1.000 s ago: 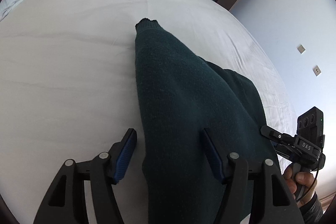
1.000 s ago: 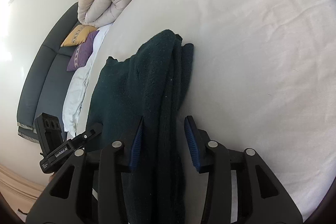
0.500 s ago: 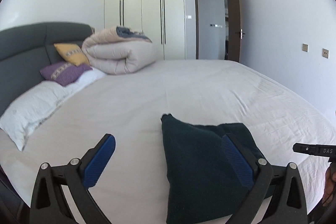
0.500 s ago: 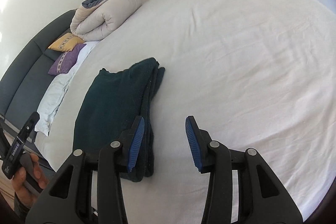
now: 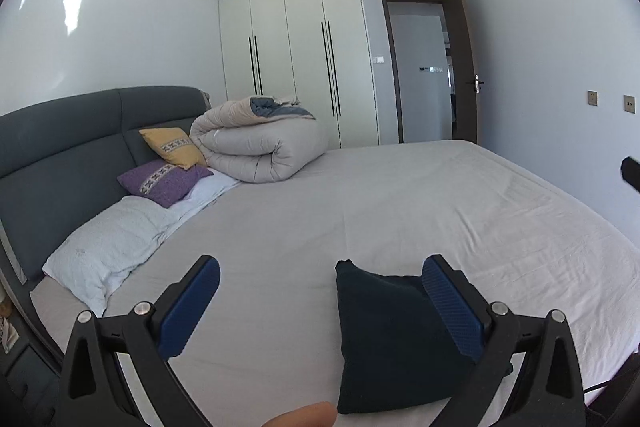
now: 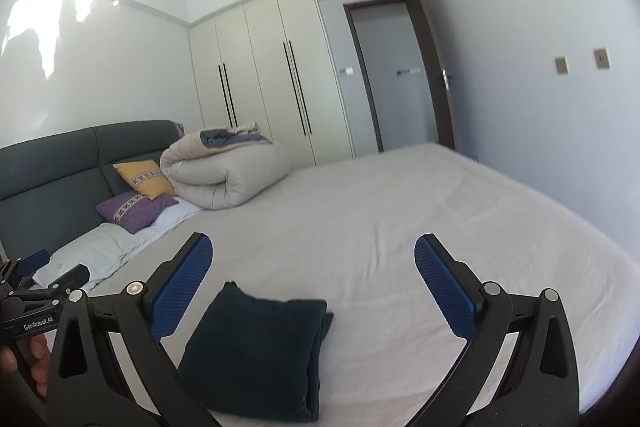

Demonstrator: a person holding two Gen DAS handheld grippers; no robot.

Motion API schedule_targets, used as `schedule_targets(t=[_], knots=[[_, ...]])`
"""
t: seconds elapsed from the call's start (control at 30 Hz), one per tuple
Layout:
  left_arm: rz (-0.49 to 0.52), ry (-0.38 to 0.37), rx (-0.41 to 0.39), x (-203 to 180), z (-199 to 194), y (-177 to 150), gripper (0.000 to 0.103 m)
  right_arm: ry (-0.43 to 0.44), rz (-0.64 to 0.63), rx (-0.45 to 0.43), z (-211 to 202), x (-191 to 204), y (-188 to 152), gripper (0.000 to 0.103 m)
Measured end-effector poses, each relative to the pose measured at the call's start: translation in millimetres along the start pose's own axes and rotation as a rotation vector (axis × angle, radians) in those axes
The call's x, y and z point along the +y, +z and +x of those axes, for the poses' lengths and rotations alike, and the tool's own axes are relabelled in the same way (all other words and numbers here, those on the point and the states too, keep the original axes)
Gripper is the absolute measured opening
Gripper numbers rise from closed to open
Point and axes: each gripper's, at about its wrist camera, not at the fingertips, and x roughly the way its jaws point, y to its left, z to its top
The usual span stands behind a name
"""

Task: Fold small clothes

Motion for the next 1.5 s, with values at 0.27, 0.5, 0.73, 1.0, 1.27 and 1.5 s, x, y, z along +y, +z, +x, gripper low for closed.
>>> schedule_targets(t=[0.27, 0.5, 0.73, 1.0, 1.27, 1.5], knots=[[-0.082, -0.085, 0.236, -2, 21, -30, 0.103, 0.061, -0.164, 0.038, -38, 35, 28, 0.103], [-0.111, -0.113, 0.314, -5, 32, -53, 0.103, -0.001, -0.08, 0.357, -2, 33, -28, 0.103], [-0.093, -0.109, 0.324, -10, 39, -63, 0.103, -0.137, -0.119, 0.433, 27, 34, -62, 0.103], [-0.075, -0.105, 0.342, -12, 48, -73, 0.103, -0.204, -0.048, 0.572, 46, 19, -96, 0.103], [-0.09, -0.111, 0.357, -9, 51, -76, 0.103, -0.183, -0.074, 0.591, 49, 26, -108, 0.103], [-0.099, -0.11, 0.364, -5, 54, -79, 0.103, -0.173, -0.083, 0.6, 53, 31, -111, 0.103]])
